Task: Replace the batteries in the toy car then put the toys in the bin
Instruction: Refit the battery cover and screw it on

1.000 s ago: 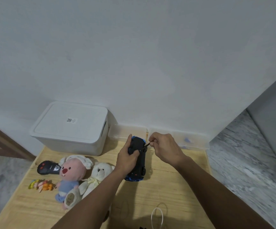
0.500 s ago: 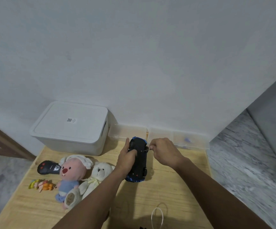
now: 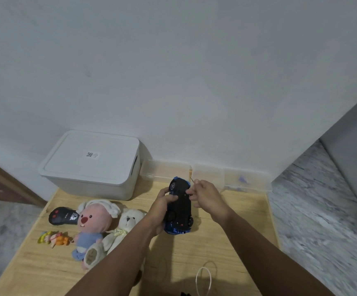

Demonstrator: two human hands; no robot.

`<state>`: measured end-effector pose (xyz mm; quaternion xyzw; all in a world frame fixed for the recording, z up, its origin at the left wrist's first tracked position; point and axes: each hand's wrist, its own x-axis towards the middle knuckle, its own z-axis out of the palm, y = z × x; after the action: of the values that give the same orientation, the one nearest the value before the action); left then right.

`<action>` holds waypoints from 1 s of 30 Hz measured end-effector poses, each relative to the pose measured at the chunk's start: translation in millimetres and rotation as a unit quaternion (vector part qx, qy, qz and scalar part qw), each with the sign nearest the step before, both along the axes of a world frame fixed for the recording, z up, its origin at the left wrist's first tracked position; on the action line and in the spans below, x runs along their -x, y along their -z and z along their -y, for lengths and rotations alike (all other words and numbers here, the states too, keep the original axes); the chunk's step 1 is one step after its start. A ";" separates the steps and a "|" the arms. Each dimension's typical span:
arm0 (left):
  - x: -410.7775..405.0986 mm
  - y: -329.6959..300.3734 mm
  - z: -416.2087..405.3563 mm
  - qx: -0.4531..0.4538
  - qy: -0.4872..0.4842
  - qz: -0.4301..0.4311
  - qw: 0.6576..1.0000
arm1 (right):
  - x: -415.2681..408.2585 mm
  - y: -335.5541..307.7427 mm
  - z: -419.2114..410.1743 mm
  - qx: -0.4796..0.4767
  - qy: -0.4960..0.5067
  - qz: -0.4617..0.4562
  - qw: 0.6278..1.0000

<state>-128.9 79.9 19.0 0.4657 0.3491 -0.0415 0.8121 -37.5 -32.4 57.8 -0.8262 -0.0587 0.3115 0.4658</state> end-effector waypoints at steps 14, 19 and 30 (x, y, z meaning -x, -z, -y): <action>6.4 12.5 -4.1 -0.056 0.041 -0.045 0.997 | 7.2 22.0 2.6 -0.095 0.079 -0.166 0.978; 6.0 13.6 -0.7 -0.117 0.009 -0.066 0.991 | 9.3 29.2 7.9 -0.097 0.074 -0.175 0.977; -0.2 31.6 16.8 -0.353 0.070 -0.097 0.928 | 15.4 66.4 11.9 -0.086 0.145 -0.218 0.961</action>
<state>-128.7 63.1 -12.6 0.7395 0.3847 -0.0169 0.5522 -52.9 -44.3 -8.6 -0.6949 0.1380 0.4065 0.5769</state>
